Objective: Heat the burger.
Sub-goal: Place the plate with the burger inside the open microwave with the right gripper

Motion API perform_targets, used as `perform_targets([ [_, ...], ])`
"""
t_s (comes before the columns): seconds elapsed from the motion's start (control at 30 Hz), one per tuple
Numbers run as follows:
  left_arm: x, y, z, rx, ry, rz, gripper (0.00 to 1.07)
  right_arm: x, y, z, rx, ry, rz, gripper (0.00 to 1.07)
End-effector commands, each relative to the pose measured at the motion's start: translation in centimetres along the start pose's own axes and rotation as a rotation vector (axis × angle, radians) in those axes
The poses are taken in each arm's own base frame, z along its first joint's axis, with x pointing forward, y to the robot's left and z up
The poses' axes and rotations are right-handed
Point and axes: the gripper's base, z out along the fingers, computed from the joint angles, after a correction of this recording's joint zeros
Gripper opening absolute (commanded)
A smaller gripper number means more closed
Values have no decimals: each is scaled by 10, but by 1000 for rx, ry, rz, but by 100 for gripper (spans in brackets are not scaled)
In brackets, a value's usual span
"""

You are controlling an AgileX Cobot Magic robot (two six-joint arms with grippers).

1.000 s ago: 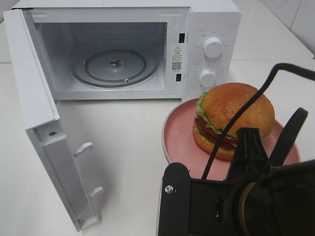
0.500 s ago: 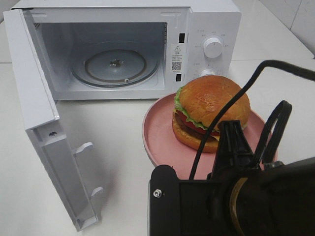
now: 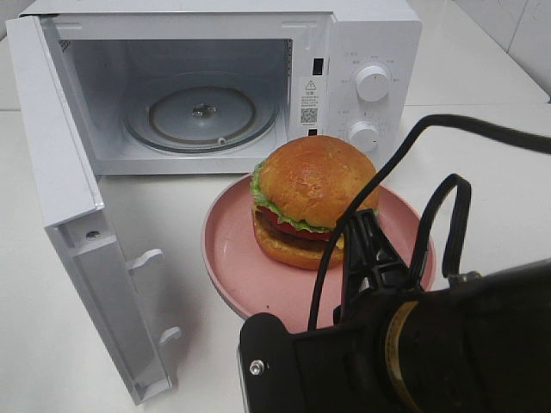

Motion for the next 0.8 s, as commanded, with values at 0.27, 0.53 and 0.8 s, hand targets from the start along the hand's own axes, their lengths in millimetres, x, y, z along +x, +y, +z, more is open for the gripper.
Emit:
perform_targets([
  [0.27, 2, 0, -2, 1, -11, 3, 98, 8, -28, 13, 61, -98, -133, 4],
  [0.53, 2, 0, -2, 1, -11, 3, 98, 16, -47, 24, 98, -170, -222, 4],
  [0.8, 2, 0, -2, 1, -11, 3, 98, 31, -65, 37, 142, -183, -385, 4],
])
